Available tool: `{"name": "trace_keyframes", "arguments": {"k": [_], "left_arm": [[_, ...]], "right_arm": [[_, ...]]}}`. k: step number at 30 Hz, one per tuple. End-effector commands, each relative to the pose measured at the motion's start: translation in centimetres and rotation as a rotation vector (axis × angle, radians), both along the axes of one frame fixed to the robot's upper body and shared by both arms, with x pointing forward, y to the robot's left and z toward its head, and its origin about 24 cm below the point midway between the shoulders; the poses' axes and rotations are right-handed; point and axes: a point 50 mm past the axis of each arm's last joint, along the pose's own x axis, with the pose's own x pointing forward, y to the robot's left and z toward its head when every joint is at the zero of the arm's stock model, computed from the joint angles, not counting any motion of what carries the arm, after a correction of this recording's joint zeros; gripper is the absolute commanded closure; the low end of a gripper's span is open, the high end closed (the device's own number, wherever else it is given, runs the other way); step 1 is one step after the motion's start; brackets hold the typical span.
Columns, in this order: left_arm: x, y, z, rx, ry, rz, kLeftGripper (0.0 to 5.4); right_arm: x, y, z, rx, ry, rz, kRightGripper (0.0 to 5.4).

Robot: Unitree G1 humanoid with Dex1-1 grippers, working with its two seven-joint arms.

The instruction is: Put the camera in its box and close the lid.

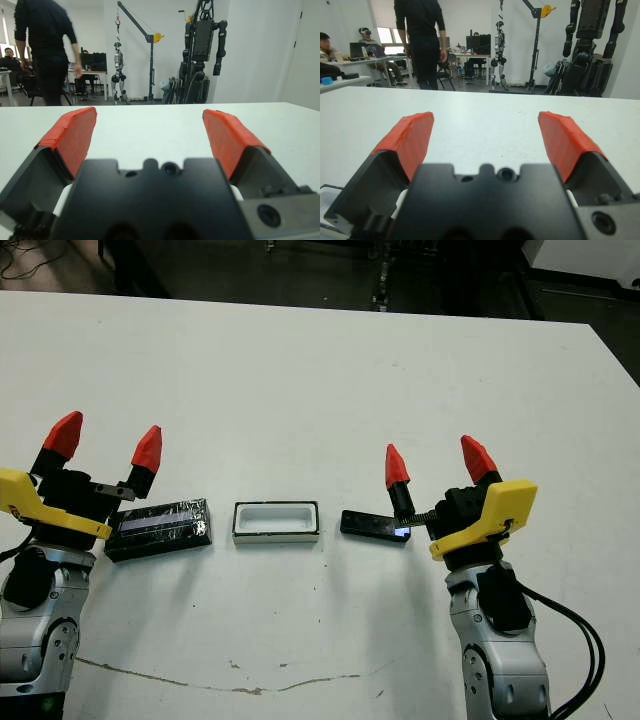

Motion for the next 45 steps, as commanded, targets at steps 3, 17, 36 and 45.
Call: {"name": "trace_keyframes", "arguments": {"k": [3,17,36,45], "left_arm": [[0.0,0.0,-0.2,0.002,0.013,-0.002,0.0],[0.0,-0.1,-0.3,0.007,0.02,-0.005,0.0],[-0.2,-0.1,-0.6,0.001,0.018,0.009,0.0],[-0.3,-0.1,-0.6,0.0,0.028,0.014,0.0]], "right_arm": [[0.0,-0.2,-0.2,-0.009,0.014,-0.007,0.0],[0.6,-1.4,1.3,-0.2,-0.039,0.103,0.0],[6.1,-2.3,8.2,-0.875,0.031,0.758,0.0],[6.9,-0.5,6.4,-1.037,0.215,0.956,0.0]]}}
